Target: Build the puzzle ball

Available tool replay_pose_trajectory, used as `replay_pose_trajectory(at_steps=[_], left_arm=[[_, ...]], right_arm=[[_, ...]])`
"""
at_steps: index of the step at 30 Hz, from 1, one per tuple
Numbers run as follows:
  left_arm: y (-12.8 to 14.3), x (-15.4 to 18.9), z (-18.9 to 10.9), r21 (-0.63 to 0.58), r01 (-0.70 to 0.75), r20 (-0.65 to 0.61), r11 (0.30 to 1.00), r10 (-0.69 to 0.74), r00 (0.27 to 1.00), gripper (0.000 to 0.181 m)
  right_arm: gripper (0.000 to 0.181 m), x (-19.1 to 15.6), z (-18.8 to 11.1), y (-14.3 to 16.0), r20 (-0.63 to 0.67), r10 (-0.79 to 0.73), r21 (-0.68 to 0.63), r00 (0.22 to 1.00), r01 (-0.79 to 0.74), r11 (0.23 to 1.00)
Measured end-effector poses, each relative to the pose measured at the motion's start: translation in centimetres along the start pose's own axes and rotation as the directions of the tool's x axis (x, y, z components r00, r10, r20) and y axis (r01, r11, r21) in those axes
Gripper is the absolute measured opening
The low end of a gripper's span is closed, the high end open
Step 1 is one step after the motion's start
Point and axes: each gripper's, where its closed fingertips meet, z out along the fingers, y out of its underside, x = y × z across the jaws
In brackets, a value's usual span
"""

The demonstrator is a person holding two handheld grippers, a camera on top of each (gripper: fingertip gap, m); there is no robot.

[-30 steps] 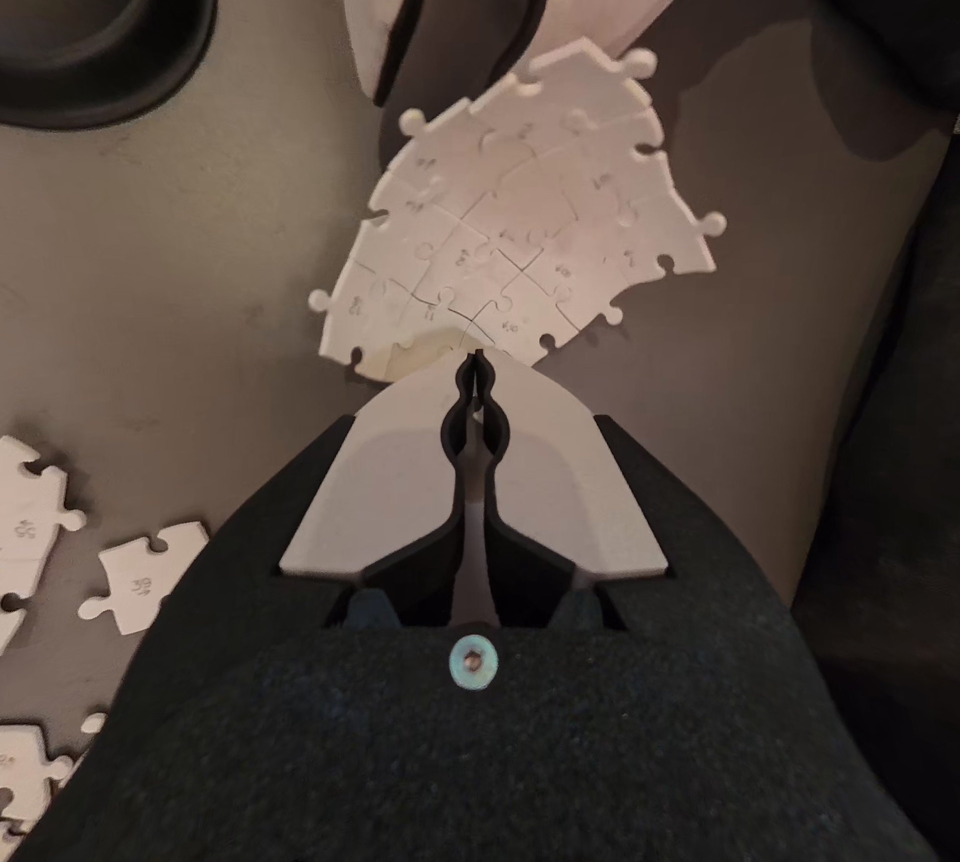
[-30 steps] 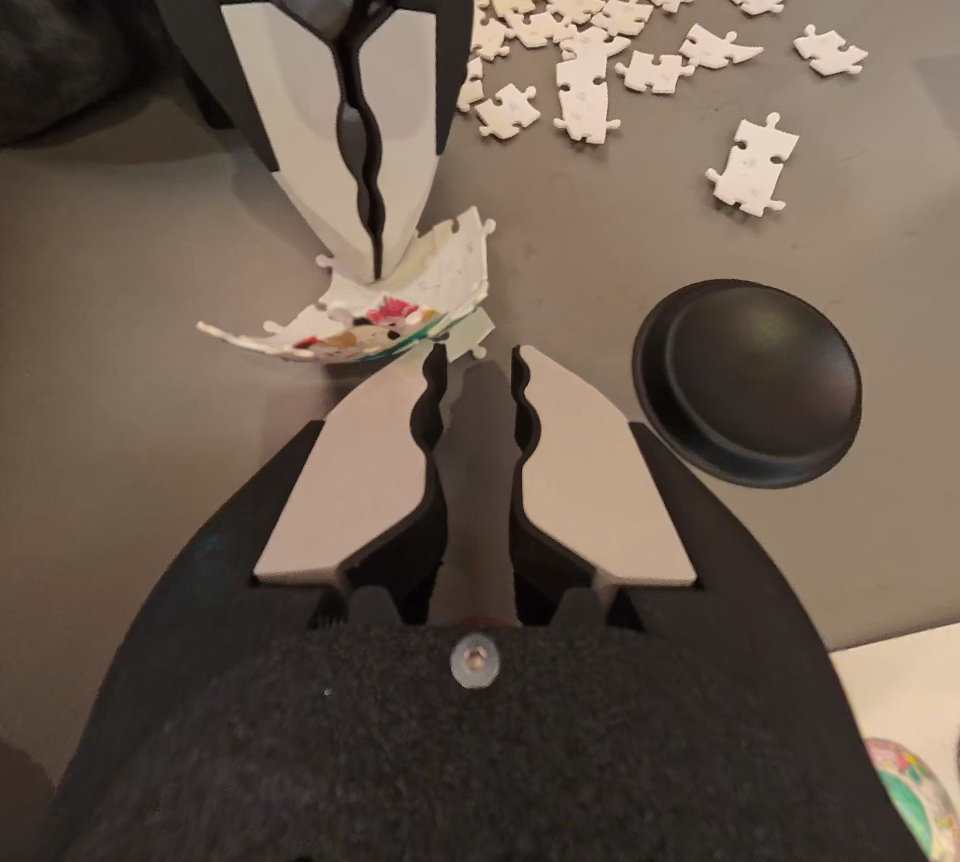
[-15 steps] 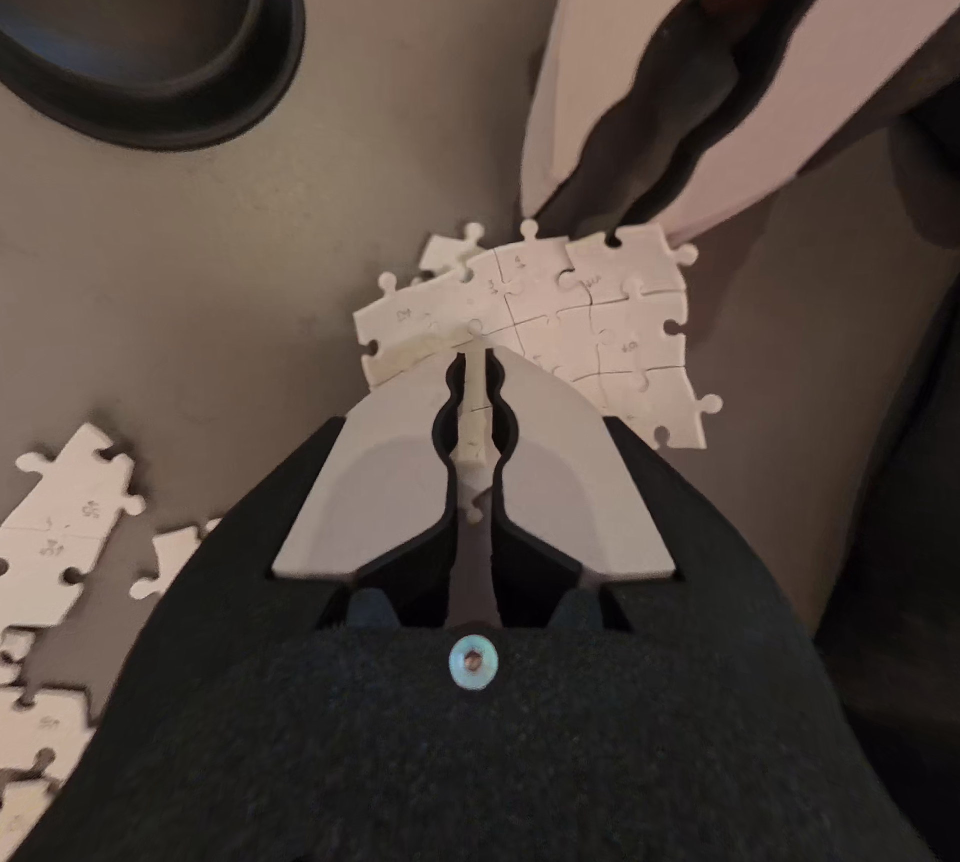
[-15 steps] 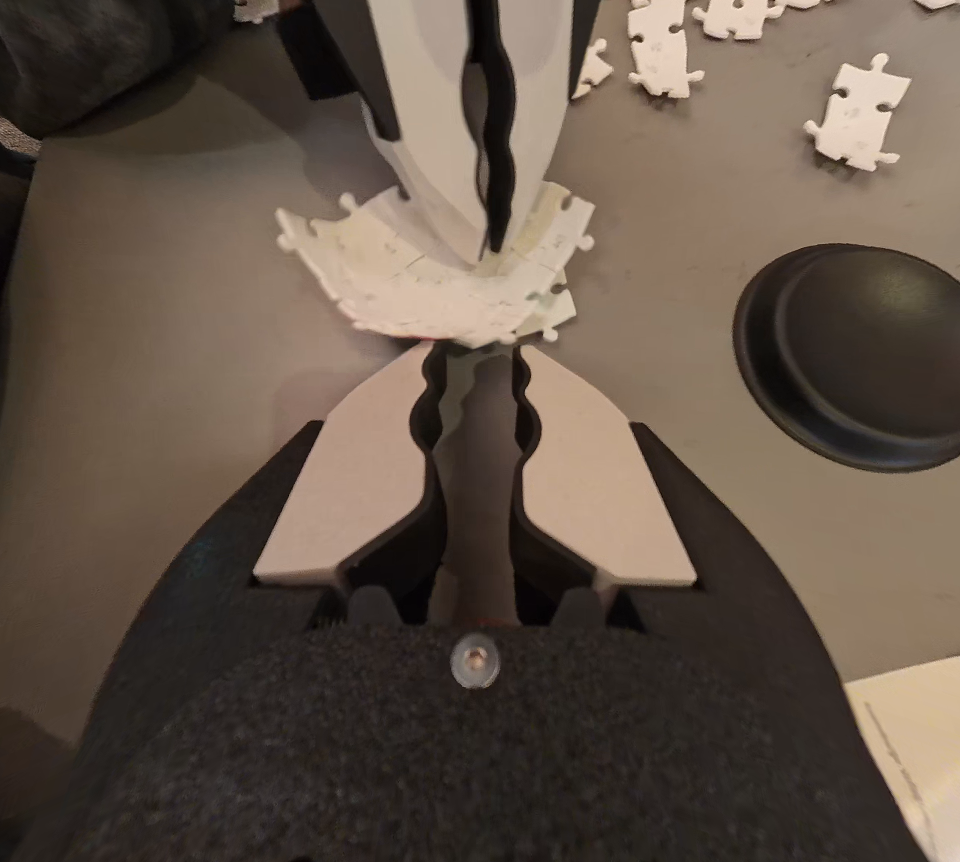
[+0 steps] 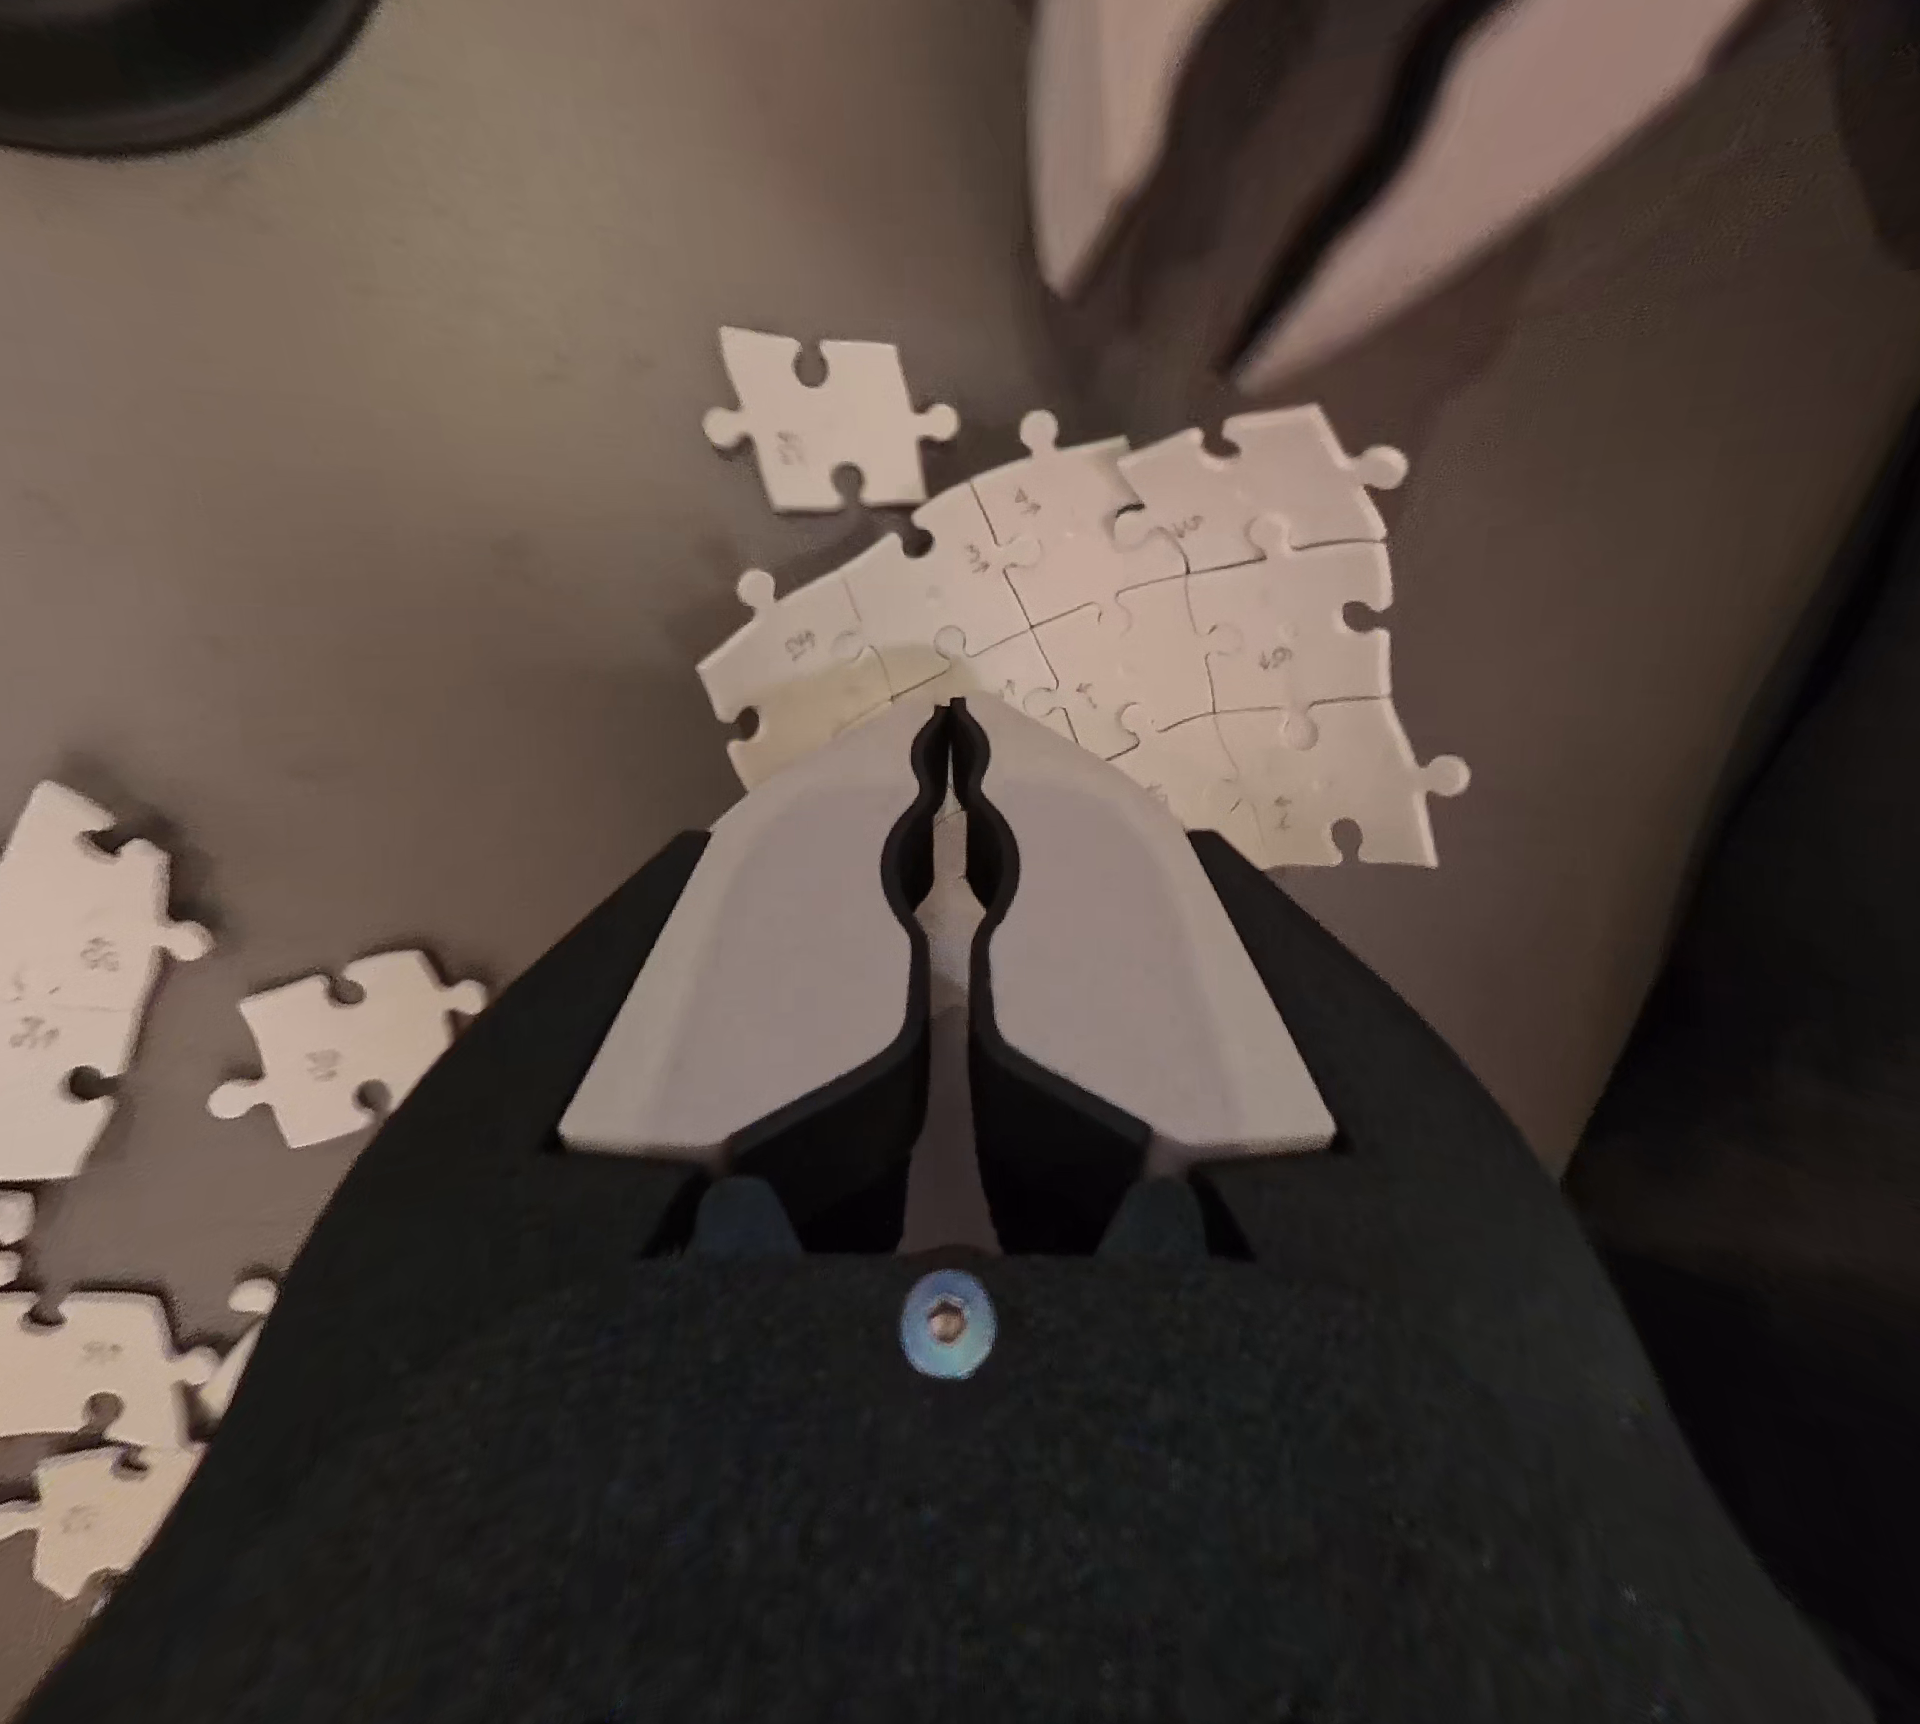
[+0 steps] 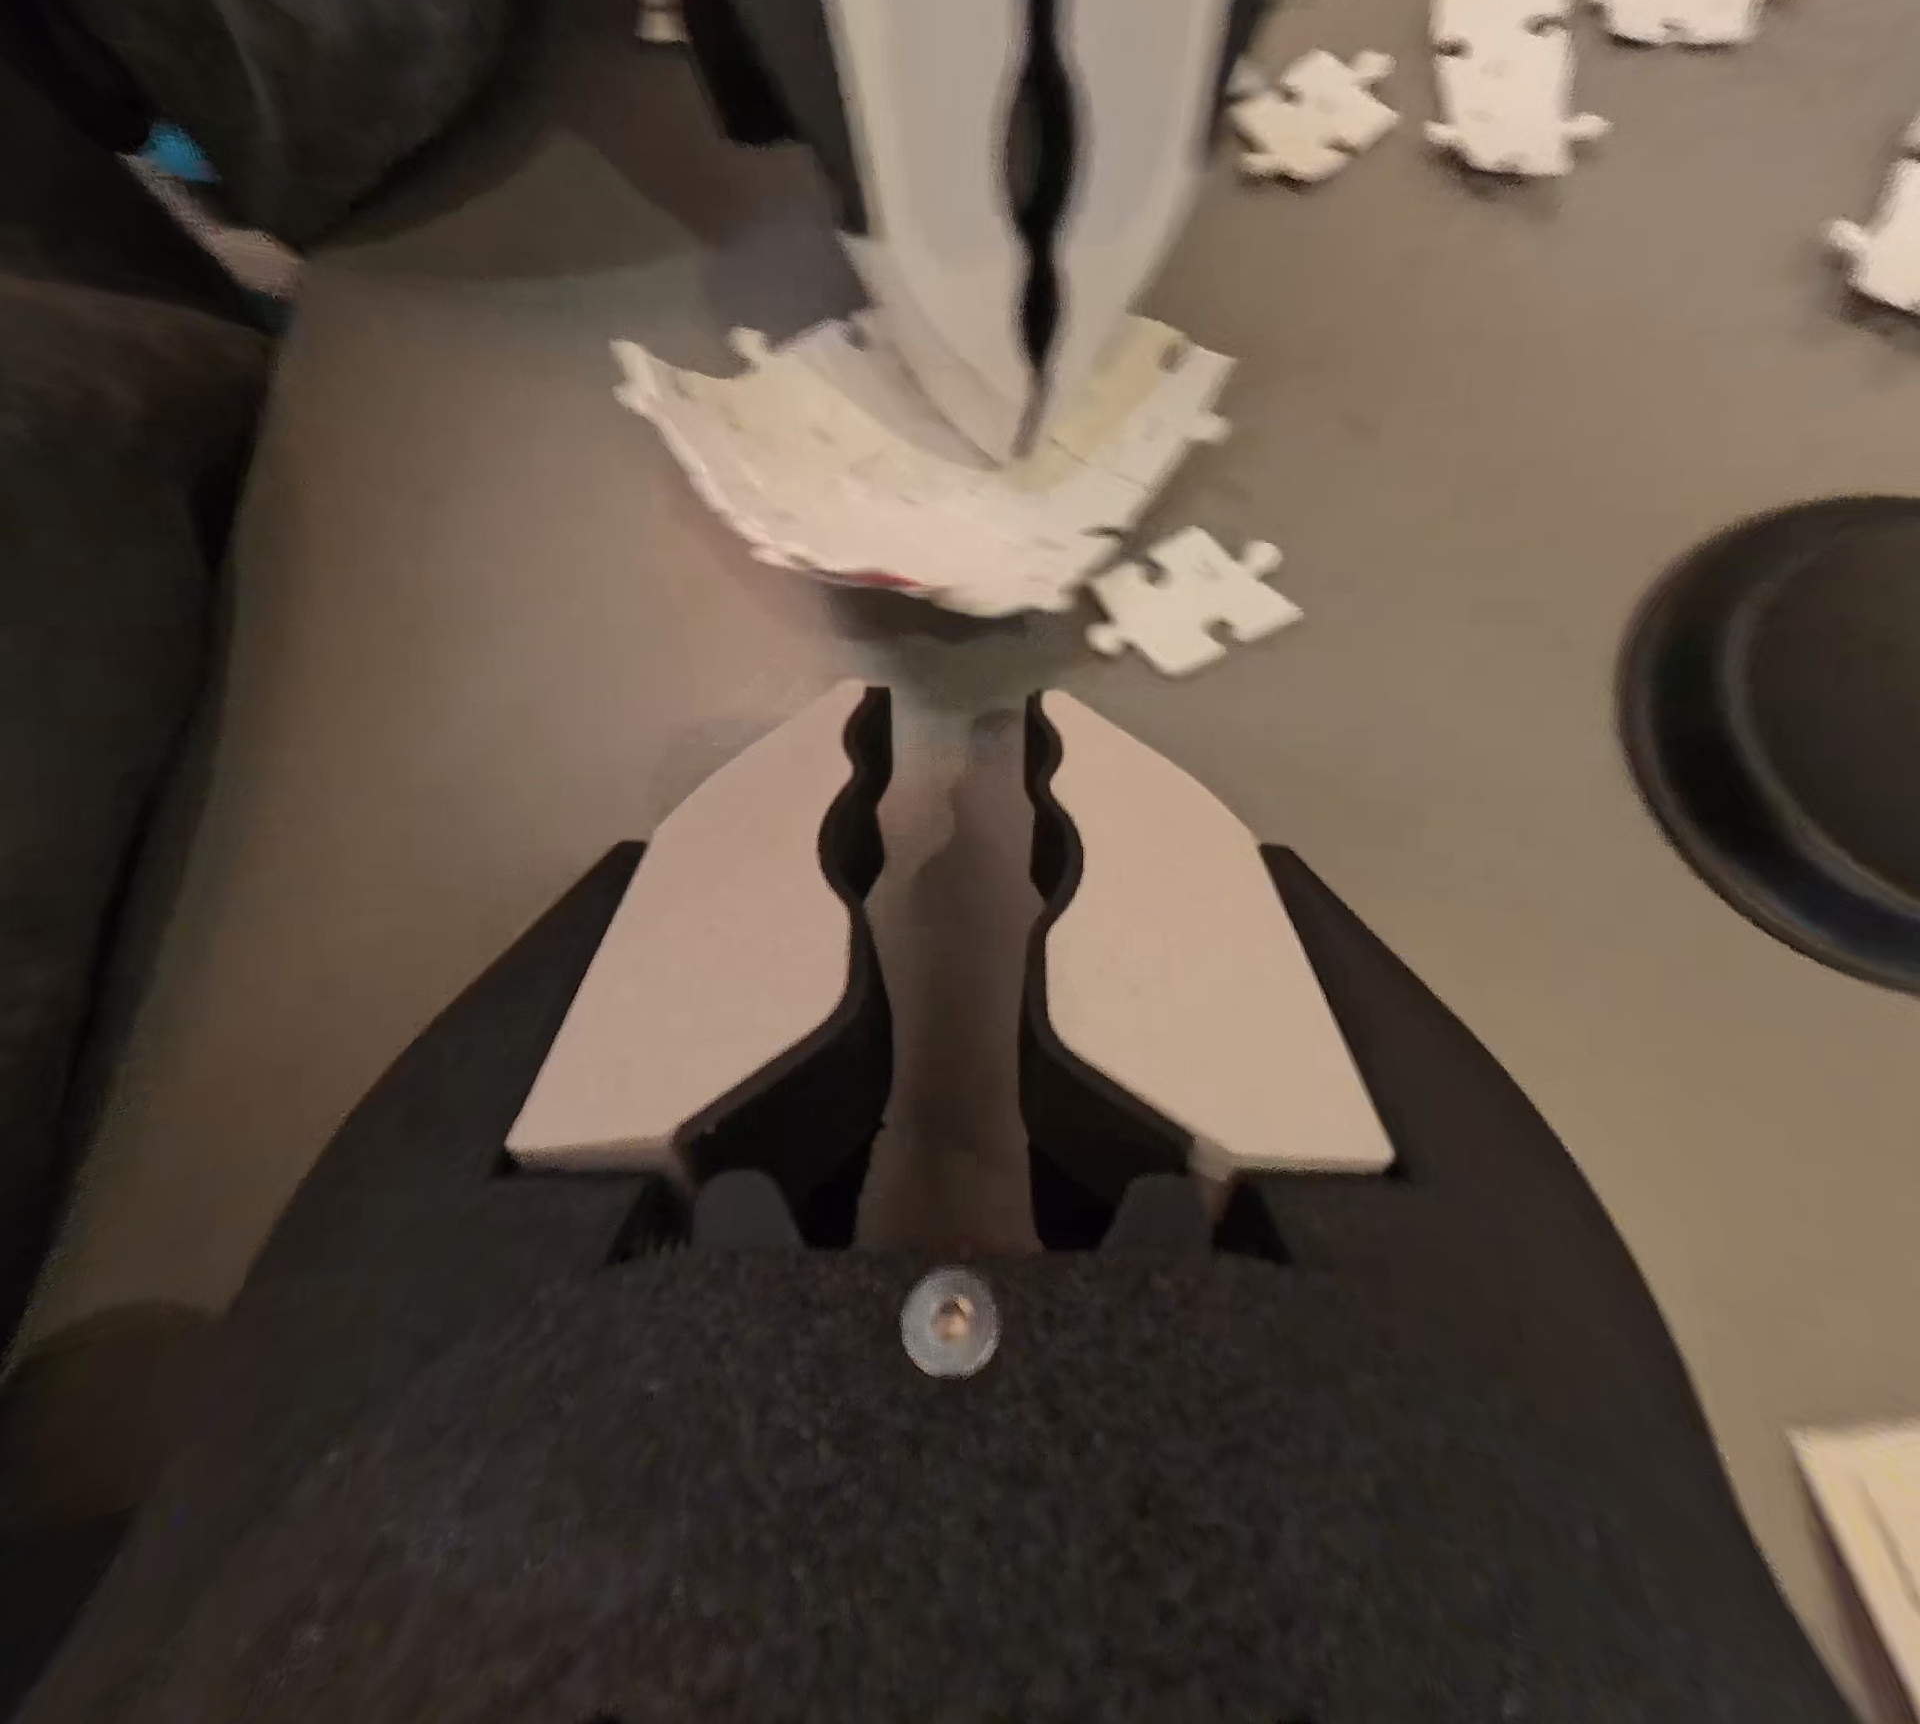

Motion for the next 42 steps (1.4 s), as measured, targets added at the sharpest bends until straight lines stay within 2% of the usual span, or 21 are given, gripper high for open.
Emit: replay_pose_trajectory(at_steps=[3, 7, 12, 14, 17, 18, 28, 30, 33, 37, 39, 42], left_arm=[[0.6, 0.8, 0.0, -0.015, -0.022, -0.033, 1.000, 0.022, 0.999, 0.000], [0.9, 1.1, -0.1, -0.014, -0.022, -0.070, 1.000, 0.021, 0.997, 0.000], [0.9, 1.2, -0.1, -0.001, -0.012, -0.113, 1.000, 0.012, 0.993, 0.000], [0.9, 1.2, -0.2, 0.002, -0.007, -0.134, 1.000, 0.007, 0.991, 0.000], [0.8, 1.1, -0.2, 0.002, -0.008, -0.144, 1.000, 0.008, 0.990, 0.000], [0.7, 1.1, -0.2, 0.007, -0.013, -0.137, 1.000, 0.014, 0.990, 0.000], [-0.3, 0.2, -1.7, 0.098, 0.021, -0.087, 0.995, -0.013, 0.996, 0.006], [-0.3, 0.0, -1.8, 0.100, 0.018, -0.071, 0.995, -0.011, 0.997, 0.006], [0.0, -0.1, -1.4, 0.087, 0.025, -0.068, 0.996, -0.019, 0.998, 0.006], [0.3, -0.2, -0.9, 0.067, 0.034, -0.081, 0.997, -0.028, 0.996, 0.005], [0.2, -0.1, -0.7, 0.067, 0.034, -0.093, 0.997, -0.028, 0.995, 0.005], [0.2, 0.1, -0.6, 0.061, 0.024, -0.097, 0.998, -0.018, 0.995, 0.005]], right_arm=[[0.032, 2.7, -0.3, -0.1, -0.129, -0.017, 0.003, 0.992, 0.018, 1.000], [0.042, 4.8, 0.8, -0.5, -0.245, -0.177, -0.074, 0.953, 0.163, 0.984], [0.041, 5.4, 2.3, -0.7, -0.194, -0.217, -0.112, 0.957, 0.198, 0.974], [0.033, 5.1, 2.6, -0.8, -0.151, -0.216, -0.114, 0.965, 0.200, 0.973], [0.032, 5.1, 2.7, -0.9, -0.144, -0.213, -0.115, 0.966, 0.197, 0.974], [0.012, 4.9, 2.6, -0.7, -0.135, -0.220, -0.122, 0.966, 0.204, 0.971], [0.017, 5.5, 1.7, -0.8, -0.203, -0.203, -0.107, 0.958, 0.185, 0.977], [0.019, 4.3, 1.0, -1.7, -0.180, -0.181, -0.060, 0.967, 0.173, 0.983], [0.029, 0.1, -0.3, -3.1, -0.077, -0.174, 0.030, 0.982, 0.176, 0.984], [0.035, -5.1, -1.6, -4.7, -0.082, -0.288, 0.125, 0.954, 0.296, 0.947], [0.036, -5.9, -0.9, -4.6, -0.125, -0.362, 0.075, 0.924, 0.372, 0.925], [0.036, -4.6, -0.1, -3.2, -0.155, -0.413, -0.033, 0.898, 0.413, 0.910]])
